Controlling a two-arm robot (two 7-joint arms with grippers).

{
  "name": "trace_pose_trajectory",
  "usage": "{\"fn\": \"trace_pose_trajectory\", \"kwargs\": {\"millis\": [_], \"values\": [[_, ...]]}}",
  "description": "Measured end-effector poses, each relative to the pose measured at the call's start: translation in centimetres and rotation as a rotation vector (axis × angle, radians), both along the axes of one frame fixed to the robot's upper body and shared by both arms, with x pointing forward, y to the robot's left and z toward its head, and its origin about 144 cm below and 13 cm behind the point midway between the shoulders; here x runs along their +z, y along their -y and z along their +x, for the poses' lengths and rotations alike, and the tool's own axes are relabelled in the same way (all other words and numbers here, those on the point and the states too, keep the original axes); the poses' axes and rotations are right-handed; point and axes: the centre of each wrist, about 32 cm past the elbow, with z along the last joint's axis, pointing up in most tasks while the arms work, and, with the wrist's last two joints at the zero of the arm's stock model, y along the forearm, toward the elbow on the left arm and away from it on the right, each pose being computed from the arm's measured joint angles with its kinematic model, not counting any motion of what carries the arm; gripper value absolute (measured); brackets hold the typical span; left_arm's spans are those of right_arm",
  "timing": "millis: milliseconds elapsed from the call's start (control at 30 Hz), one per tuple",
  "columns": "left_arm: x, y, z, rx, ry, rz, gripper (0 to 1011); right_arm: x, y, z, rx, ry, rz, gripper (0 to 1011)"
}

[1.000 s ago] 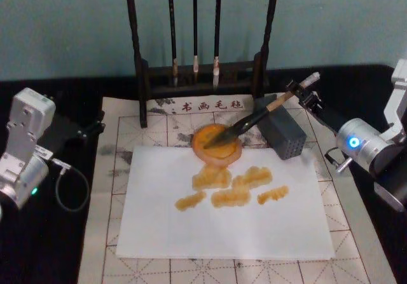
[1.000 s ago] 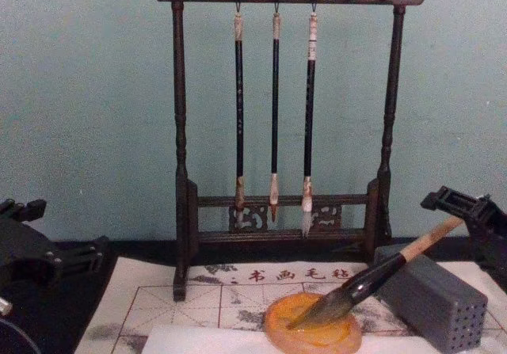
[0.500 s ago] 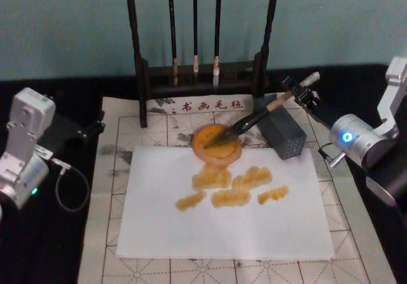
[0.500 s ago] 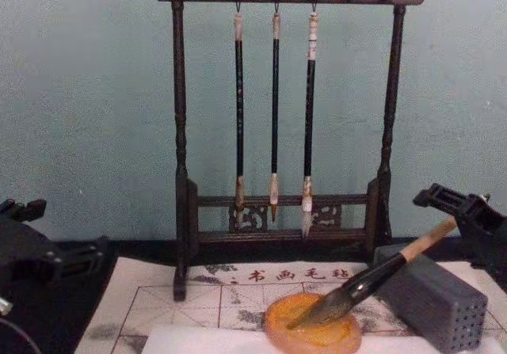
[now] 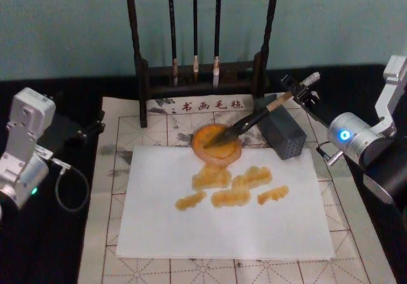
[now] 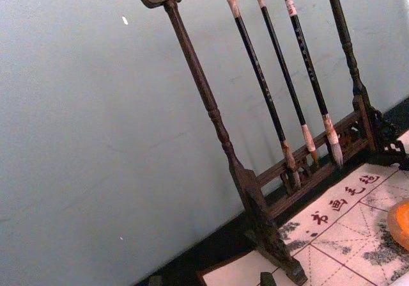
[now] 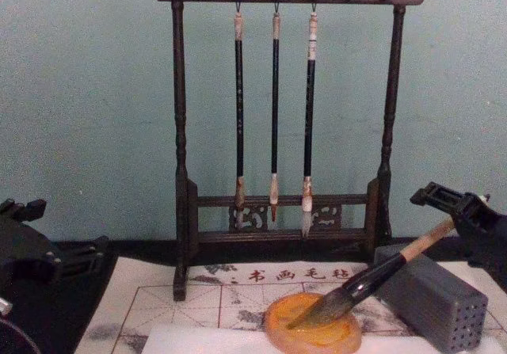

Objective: Pick up the brush from the inkstone, write on the paper, then place the brush back to its original position.

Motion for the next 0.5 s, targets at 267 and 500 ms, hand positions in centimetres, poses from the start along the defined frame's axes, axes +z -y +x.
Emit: {"fn": "trace_pose_trajectory", "kwargs": {"millis": [267,500], "values": [[0.0,0.0,0.0,0.0,0.0,0.0,1001,-0.01,0.03,-0.01,-0.001,0.0,0.001,1002],[0.0,0.0,0.0,0.0,0.0,0.0,1001,-0.02,0.03,-0.03,-0.001,0.001,0.002,980]]}}
